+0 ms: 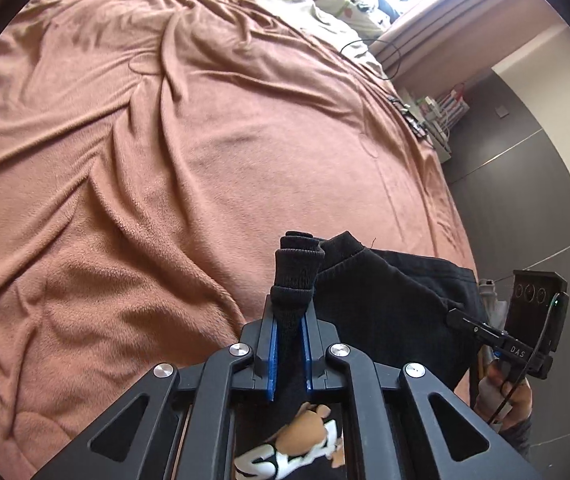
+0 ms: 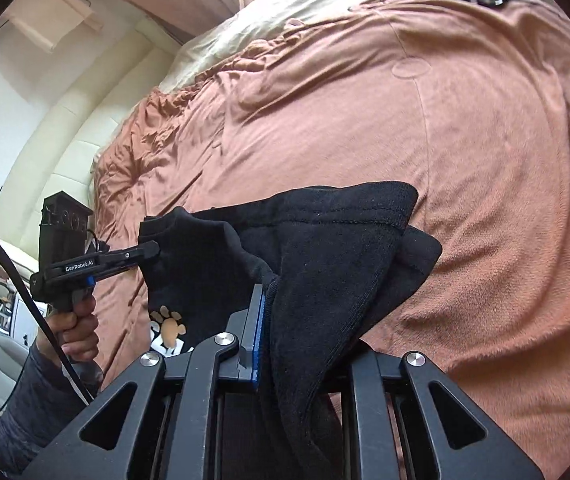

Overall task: Fold small clothes
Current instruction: 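Close the left gripper on the edge of the folded stack, then lift the folded black shirt off the blanket with both grippers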

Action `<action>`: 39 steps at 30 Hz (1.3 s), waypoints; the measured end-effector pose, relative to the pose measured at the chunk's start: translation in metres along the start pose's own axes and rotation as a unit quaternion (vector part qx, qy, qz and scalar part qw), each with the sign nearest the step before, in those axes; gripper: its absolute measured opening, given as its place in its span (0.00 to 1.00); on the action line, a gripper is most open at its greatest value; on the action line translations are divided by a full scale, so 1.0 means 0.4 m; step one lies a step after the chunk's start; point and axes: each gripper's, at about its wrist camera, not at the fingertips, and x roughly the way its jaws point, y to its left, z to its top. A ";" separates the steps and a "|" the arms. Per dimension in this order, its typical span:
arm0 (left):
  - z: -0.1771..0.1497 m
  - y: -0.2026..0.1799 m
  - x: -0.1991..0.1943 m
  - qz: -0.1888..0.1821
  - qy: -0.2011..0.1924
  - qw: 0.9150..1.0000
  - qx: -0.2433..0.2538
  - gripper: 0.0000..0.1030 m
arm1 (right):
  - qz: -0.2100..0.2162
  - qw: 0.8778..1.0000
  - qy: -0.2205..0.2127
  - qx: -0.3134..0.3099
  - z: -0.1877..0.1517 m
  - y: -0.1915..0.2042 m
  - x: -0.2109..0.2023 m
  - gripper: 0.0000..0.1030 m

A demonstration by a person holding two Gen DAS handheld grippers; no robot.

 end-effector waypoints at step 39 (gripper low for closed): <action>-0.292 -0.323 -0.747 -0.083 -0.194 0.972 0.104 0.07 | -0.008 0.971 -0.182 -0.153 -0.463 0.484 -0.637 0.11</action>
